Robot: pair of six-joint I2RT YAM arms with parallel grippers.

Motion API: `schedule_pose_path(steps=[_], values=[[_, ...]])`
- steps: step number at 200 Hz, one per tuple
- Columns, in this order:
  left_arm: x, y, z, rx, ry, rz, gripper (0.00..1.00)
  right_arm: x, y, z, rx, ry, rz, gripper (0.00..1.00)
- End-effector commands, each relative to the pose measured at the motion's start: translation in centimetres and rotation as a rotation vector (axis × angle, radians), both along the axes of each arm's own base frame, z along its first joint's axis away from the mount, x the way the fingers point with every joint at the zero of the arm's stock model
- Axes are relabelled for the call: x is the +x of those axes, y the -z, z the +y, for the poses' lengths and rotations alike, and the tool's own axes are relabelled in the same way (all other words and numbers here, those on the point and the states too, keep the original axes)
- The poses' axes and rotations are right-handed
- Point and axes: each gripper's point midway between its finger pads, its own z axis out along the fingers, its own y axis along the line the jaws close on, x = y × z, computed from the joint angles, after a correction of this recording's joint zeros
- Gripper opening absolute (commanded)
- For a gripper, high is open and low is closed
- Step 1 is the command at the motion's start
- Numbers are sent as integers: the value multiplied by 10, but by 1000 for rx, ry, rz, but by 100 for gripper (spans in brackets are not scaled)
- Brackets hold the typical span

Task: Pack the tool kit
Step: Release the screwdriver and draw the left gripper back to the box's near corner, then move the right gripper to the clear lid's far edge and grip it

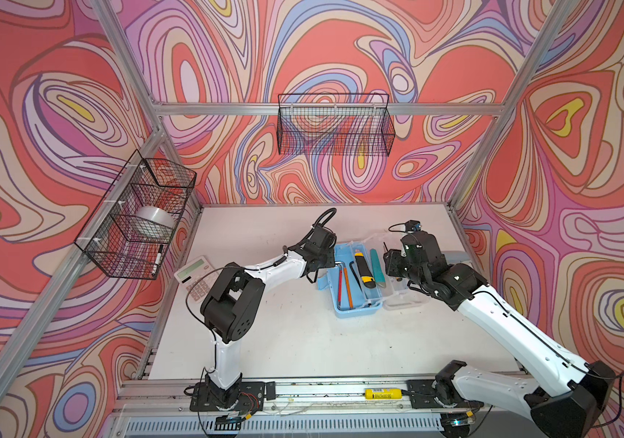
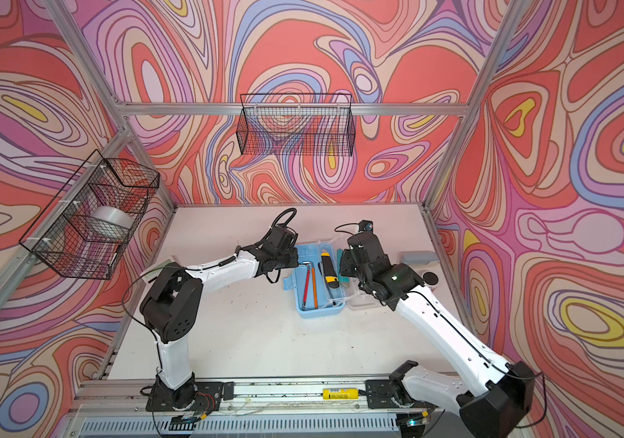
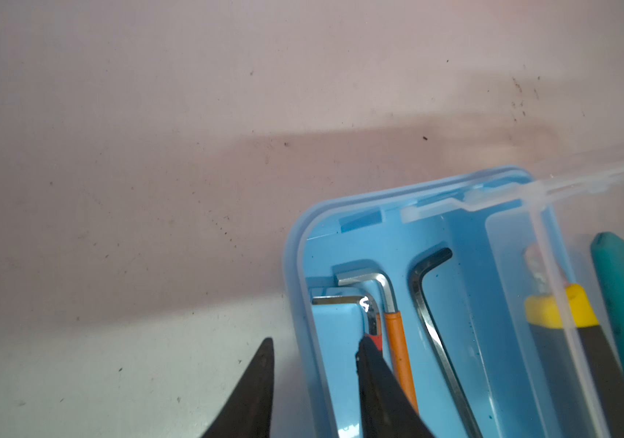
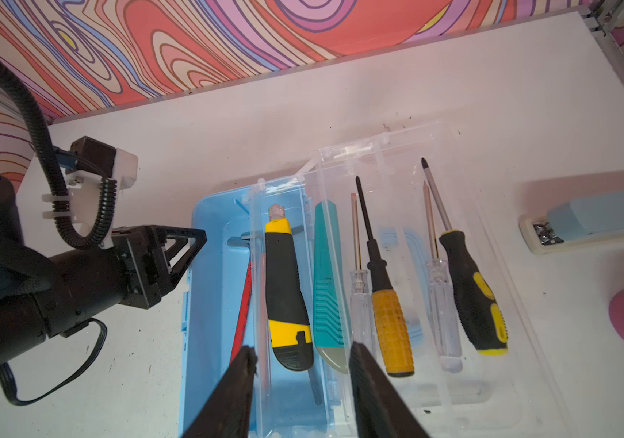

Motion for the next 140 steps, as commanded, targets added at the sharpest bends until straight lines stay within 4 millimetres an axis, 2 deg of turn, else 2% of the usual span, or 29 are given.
schedule_pose_path(steps=[1,43,57,95,140], values=[[8,1,-1,7,-8,9,31,5,-3,3,13,-1,-15,44],[14,6,0,49,-13,14,28,2,-2,-1,6,7,-12,44],[12,14,6,90,-20,47,27,1,-1,-2,2,11,-12,44],[12,27,5,105,-23,79,23,0,4,-3,-1,14,-6,43],[14,30,10,115,-50,89,9,0,7,-4,-8,18,-5,43]])
